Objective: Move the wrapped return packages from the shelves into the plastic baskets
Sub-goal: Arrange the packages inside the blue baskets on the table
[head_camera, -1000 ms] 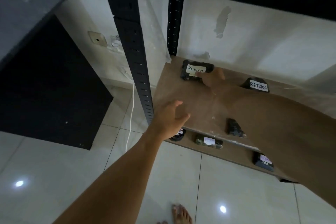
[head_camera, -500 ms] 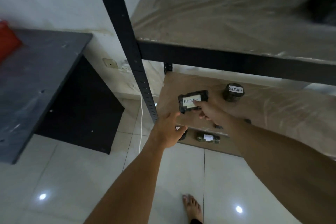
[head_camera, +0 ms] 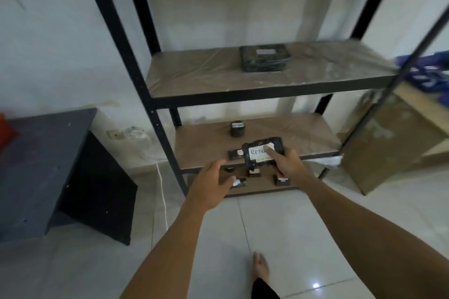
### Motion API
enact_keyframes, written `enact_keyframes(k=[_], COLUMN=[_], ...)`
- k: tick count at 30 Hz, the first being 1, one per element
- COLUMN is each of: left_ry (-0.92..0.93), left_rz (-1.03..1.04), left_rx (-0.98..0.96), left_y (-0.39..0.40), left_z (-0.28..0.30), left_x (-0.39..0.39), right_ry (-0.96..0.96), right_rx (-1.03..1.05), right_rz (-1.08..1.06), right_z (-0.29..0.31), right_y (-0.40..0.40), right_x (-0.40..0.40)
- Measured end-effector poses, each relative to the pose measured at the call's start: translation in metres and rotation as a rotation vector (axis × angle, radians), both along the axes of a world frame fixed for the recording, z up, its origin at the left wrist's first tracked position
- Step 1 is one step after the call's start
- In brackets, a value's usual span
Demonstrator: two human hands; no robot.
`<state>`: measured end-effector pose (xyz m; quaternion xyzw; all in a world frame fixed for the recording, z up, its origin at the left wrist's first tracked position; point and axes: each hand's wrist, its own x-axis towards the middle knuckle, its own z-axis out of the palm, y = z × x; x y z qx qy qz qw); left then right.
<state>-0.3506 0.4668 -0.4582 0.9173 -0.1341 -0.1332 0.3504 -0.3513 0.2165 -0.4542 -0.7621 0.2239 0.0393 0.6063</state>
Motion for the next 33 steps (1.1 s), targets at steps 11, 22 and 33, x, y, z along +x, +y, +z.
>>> enact_keyframes(k=[11,22,33], left_ry=[-0.081,-0.042,0.027], left_rz=[-0.338,-0.506,-0.473], left_rx=[-0.068,-0.107,-0.163], left_y=[-0.174,-0.414,-0.627], left_z=[0.082,0.087,0.097], left_x=[-0.109,-0.229,-0.306], right_ry=[-0.112,-0.158,-0.173], right_rx=[-0.153,-0.191,-0.153], right_rz=[-0.329,-0.534,-0.517], right_z=[0.078,0.097,0.113], right_y=[-0.179,-0.384,-0.58], right_x=[-0.243,-0.433,-0.51])
